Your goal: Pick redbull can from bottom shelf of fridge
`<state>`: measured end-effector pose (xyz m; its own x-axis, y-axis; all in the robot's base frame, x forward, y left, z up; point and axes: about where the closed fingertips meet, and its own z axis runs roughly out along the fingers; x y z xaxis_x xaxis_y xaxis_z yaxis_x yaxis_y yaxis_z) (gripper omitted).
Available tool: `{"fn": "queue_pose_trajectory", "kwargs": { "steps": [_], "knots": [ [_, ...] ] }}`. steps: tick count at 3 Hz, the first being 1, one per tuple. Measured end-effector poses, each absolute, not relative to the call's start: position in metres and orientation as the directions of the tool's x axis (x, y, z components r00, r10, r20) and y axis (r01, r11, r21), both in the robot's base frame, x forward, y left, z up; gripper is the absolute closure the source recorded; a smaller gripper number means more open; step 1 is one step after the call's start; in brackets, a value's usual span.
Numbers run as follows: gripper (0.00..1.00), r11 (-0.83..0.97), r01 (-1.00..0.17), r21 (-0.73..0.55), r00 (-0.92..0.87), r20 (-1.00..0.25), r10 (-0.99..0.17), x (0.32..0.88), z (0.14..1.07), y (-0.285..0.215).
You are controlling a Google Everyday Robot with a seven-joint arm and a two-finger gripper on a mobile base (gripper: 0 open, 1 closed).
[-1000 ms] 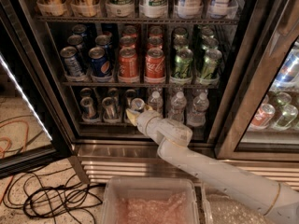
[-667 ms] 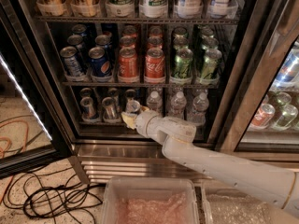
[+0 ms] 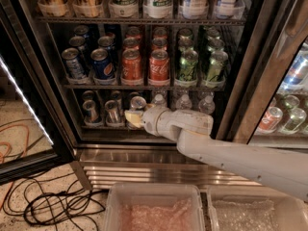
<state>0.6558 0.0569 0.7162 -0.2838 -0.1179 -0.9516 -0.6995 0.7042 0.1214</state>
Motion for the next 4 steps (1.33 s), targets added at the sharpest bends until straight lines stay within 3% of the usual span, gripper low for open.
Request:
{"fn": "queue_pose_trajectory", "kwargs": {
  "steps": [1, 3, 4],
  "knots": [
    [1.0, 0.685, -0.714, 0.146, -0.312, -0.942, -0.124, 0.649, 0.703, 0.064],
    [1.0, 0.63, -0.668, 0.397, -0.584, -0.803, -0.114, 0.575, 0.632, 0.077],
    [1.0, 0.597, -0.656, 0.462, -0.656, -0.74, -0.148, 0.533, 0.61, 0.08]
  ]
}}
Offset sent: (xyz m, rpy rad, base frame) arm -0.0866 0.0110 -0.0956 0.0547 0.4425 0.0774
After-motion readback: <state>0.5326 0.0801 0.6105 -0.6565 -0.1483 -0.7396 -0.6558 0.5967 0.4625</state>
